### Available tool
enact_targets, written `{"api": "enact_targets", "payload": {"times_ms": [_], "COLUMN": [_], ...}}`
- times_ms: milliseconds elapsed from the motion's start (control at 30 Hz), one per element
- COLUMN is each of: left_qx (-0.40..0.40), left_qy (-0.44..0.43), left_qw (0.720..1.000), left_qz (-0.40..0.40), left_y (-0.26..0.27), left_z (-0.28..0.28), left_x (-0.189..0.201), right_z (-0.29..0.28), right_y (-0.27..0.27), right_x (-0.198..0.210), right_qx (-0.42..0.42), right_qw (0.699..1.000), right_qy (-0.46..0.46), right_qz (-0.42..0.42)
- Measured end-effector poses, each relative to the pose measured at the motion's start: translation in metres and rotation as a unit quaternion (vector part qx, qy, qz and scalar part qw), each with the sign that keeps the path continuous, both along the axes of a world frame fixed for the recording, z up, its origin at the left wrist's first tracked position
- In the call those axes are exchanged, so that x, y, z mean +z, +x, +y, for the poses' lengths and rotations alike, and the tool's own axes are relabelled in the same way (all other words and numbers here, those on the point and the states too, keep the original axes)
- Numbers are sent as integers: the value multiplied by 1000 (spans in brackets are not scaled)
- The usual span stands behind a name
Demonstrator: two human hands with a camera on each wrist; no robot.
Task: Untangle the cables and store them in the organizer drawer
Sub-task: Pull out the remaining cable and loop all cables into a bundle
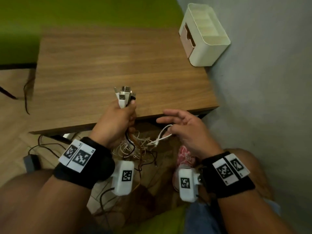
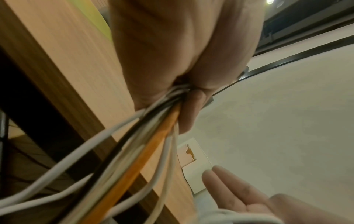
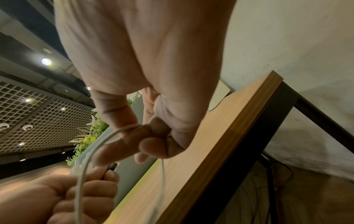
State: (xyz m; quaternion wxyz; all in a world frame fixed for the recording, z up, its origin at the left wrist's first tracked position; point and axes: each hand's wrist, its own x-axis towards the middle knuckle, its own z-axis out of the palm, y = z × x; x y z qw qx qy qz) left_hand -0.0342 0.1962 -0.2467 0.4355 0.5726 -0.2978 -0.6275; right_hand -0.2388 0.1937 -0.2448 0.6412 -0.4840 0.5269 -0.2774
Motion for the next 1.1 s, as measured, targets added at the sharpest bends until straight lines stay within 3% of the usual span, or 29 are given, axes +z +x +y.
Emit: {"api": "enact_targets", "payload": {"times_ms": [100, 333, 667, 900, 1100], "left_qx": [-6, -17, -21, -36, -19], "left_qy": [-9, -33, -75, -103, -113], "left_qw": [1000, 999, 997, 993, 992], "left_qz": [2, 23, 24, 43, 49], "left_y": [2, 1, -19, -35, -47], "left_z": [-3, -21, -54, -67, -86], "left_x": [2, 12, 34, 49, 51], "right_z": [-8, -41, -58, -75, -88], "right_y": [3, 21, 32, 32, 24], "right_x": [-1, 17, 47, 68, 70], "right_qx": [-34, 13, -3, -60, -68], "right_qw": [999, 993, 983, 966, 955], "right_qy": [-25, -114, -183, -244, -287], "right_qz": [-14, -12, -2, -64, -25]}}
